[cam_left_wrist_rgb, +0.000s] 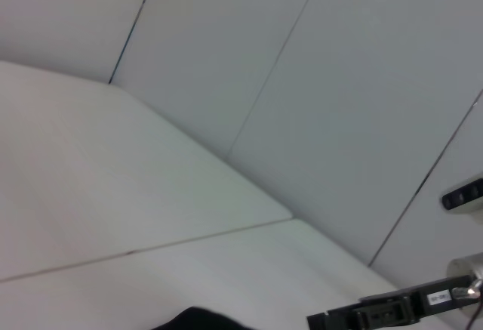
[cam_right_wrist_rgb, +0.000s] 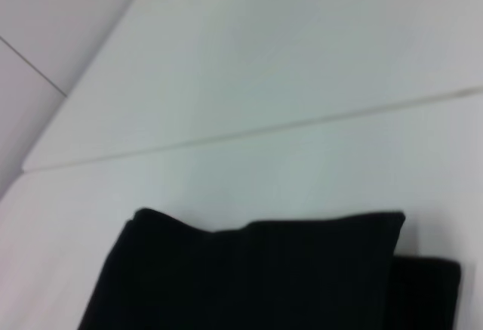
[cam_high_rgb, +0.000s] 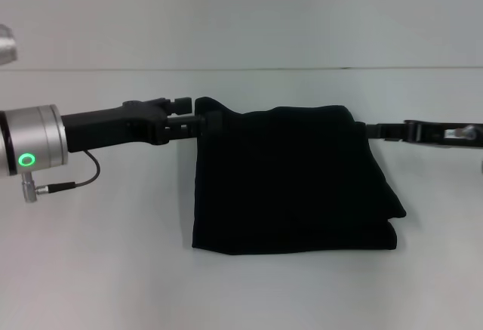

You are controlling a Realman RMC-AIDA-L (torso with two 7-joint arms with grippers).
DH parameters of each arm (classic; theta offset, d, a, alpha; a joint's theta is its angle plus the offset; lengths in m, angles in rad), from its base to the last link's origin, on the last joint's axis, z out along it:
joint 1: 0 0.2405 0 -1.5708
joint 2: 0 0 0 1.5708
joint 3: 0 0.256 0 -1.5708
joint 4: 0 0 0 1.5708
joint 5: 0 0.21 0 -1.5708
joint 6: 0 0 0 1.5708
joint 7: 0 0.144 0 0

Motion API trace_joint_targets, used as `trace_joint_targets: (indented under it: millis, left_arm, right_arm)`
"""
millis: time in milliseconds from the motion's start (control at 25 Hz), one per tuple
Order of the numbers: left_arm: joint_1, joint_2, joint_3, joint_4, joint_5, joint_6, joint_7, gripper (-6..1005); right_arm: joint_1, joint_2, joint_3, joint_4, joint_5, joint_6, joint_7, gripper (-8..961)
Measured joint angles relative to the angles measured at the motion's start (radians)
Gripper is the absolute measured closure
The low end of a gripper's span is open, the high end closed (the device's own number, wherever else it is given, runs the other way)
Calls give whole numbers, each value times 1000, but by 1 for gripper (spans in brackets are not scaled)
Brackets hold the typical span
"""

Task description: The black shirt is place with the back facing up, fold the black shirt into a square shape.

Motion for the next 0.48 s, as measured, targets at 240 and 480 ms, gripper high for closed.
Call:
trace_joint_targets:
  millis: [240,480]
  left_arm:
    - [-3,8,-21,0,-17,98,62,78]
    - [-31,6,76,-1,2,97,133,78]
  right_arm:
    - [-51,-8,0,-56,102,-102,-186,381]
    - [-33,14,-17,-99,115,-145,-334,121]
